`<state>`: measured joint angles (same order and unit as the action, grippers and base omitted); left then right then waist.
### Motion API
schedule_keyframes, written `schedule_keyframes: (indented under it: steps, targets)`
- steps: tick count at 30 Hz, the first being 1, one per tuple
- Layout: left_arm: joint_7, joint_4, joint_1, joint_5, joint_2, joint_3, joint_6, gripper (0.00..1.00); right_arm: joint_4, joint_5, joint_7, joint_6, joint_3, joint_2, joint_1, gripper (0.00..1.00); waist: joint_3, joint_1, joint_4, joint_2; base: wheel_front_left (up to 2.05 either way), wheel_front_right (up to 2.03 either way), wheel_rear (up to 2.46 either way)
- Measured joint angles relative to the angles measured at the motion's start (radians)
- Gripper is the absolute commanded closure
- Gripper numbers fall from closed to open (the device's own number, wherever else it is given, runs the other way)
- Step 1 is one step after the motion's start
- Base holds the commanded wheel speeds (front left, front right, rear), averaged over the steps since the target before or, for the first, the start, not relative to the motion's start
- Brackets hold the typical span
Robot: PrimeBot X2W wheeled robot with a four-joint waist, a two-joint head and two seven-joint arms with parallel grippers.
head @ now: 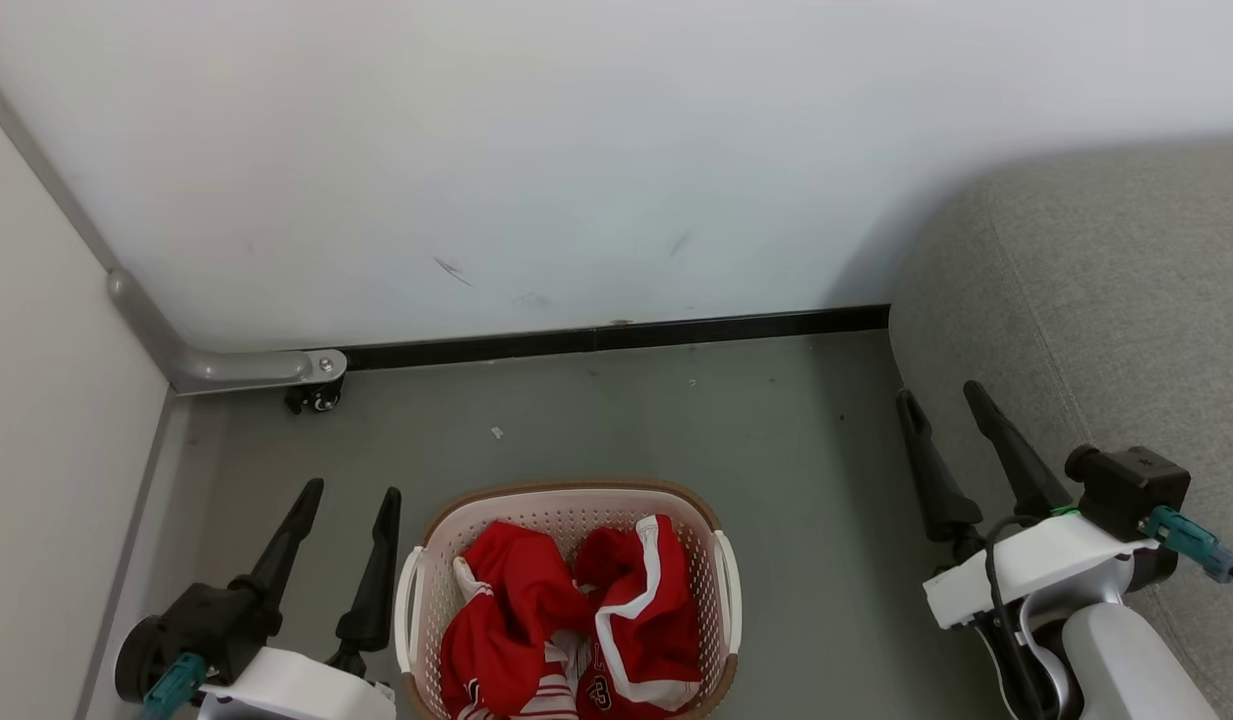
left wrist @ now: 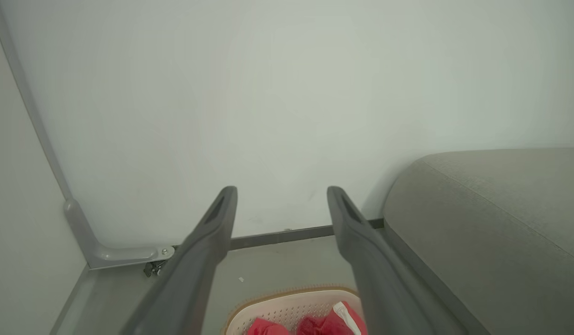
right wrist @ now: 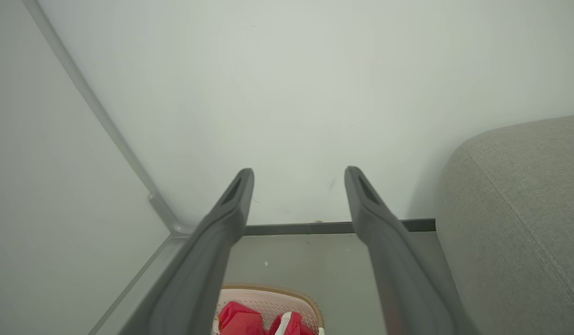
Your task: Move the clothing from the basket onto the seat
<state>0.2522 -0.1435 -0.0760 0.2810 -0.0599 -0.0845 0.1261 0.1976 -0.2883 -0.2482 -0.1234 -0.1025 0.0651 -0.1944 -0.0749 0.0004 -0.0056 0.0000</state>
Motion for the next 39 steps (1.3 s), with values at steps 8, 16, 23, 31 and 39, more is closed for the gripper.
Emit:
schedule_keyframes:
  steps: [8, 16, 23, 31, 39]
  targets:
    - [0.000, -0.034, 0.000, 0.020, 0.001, -0.033, 0.000, 0.00, -0.022, 0.001, 0.000, 0.000, -0.005, -0.001, -0.025, 0.00, -0.023, 0.0000, 0.000, 0.0000, 0.00, 0.00, 0.00]
    - [0.000, -0.097, 0.000, 0.039, 0.000, -0.085, 0.000, 0.00, -0.068, 0.011, -0.001, 0.000, -0.019, -0.001, -0.072, 0.00, -0.059, -0.0001, -0.003, 0.0000, 0.00, 0.00, 0.00]
    - [0.000, -0.156, -0.035, 0.047, -0.005, -0.127, 0.000, 0.00, -0.106, 0.011, -0.002, 0.000, -0.036, -0.002, -0.109, 0.00, -0.103, -0.0001, -0.008, 0.0000, 0.00, 0.00, 0.00]
    - [0.000, -0.225, -0.089, 0.061, -0.011, -0.168, 0.000, 0.00, -0.142, 0.022, -0.003, 0.000, -0.051, -0.001, -0.158, 0.00, -0.166, -0.0001, -0.012, 0.0000, 0.00, 0.00, 0.00]
    - [-0.002, -0.304, -0.158, 0.051, -0.040, -0.207, 0.000, 0.00, -0.186, 0.029, -0.004, 0.000, -0.071, -0.001, -0.214, 0.00, -0.236, -0.0001, -0.019, 0.0000, 0.00, 0.00, 0.00]
